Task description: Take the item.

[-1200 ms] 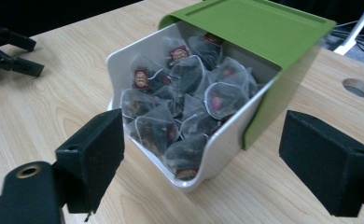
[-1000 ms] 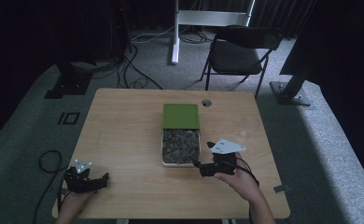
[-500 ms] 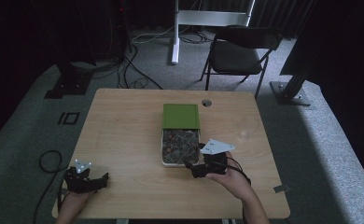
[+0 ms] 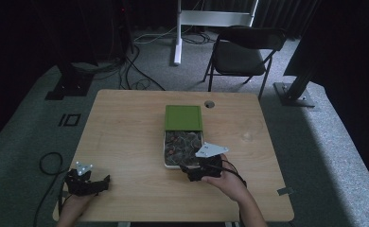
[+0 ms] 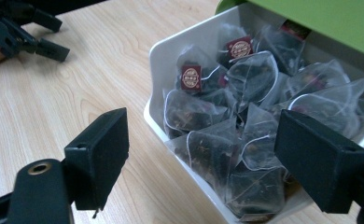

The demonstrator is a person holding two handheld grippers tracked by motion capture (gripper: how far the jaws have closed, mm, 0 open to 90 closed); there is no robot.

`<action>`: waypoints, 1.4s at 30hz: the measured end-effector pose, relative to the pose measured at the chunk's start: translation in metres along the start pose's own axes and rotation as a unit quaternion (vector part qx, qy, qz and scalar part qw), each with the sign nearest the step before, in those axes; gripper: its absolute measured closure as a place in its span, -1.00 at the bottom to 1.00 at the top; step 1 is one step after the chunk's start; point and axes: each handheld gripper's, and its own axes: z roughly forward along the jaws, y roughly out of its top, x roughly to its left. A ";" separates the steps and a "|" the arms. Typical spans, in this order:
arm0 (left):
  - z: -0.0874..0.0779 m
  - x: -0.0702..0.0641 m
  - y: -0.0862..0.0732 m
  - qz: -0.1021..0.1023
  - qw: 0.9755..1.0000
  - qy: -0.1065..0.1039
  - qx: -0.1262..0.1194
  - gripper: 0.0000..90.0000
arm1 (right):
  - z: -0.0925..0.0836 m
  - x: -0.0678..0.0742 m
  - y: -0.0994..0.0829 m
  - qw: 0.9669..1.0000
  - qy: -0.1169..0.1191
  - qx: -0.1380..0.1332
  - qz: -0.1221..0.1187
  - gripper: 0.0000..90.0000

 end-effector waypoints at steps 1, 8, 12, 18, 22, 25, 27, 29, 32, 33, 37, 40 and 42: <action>0.000 0.000 0.000 0.000 1.000 0.000 0.000 -1.00 | 0.002 0.000 0.000 1.000 0.001 0.001 -0.001 -0.60; 0.000 0.000 0.000 0.000 1.000 0.000 0.000 -0.99 | 0.010 0.000 -0.005 1.000 -0.002 0.005 0.002 -0.43; 0.000 0.000 0.000 0.000 1.000 0.000 0.000 -0.99 | 0.014 0.001 -0.007 1.000 -0.003 0.009 -0.002 -0.34; 0.000 0.000 0.000 0.000 1.000 0.000 0.000 -0.99 | 0.020 0.001 -0.013 1.000 -0.010 0.022 0.000 -0.18; 0.000 0.000 0.000 0.000 1.000 0.000 0.000 -1.00 | 0.022 0.001 -0.017 1.000 -0.011 0.027 0.001 -0.13; 0.000 0.000 0.000 0.000 1.000 0.000 0.000 -1.00 | 0.023 0.000 -0.019 0.999 -0.016 0.030 0.003 -0.06; 0.000 0.000 0.000 0.000 1.000 0.000 0.000 -1.00 | 0.024 -0.001 -0.020 0.999 -0.022 0.031 0.009 0.02; 0.000 0.000 0.000 0.000 1.000 0.000 0.000 -1.00 | 0.025 -0.002 -0.021 0.999 -0.025 0.031 0.014 0.09; 0.000 0.000 0.000 0.000 1.000 0.000 0.000 -1.00 | 0.025 -0.002 -0.022 0.999 -0.029 0.032 0.018 0.15; 0.000 0.000 0.000 0.000 1.000 0.000 0.000 -0.99 | 0.026 -0.002 -0.022 0.999 -0.031 0.033 0.017 0.15; 0.000 0.000 0.000 0.000 1.000 0.000 0.000 -1.00 | 0.027 -0.002 -0.022 0.999 -0.033 0.035 0.011 0.20; 0.000 0.000 0.000 0.000 1.000 0.000 0.000 -1.00 | 0.028 -0.003 -0.023 0.999 -0.035 0.037 0.010 0.27; 0.000 0.000 0.000 0.000 1.000 0.000 0.000 -1.00 | 0.028 -0.003 -0.023 0.998 -0.038 0.040 0.005 0.34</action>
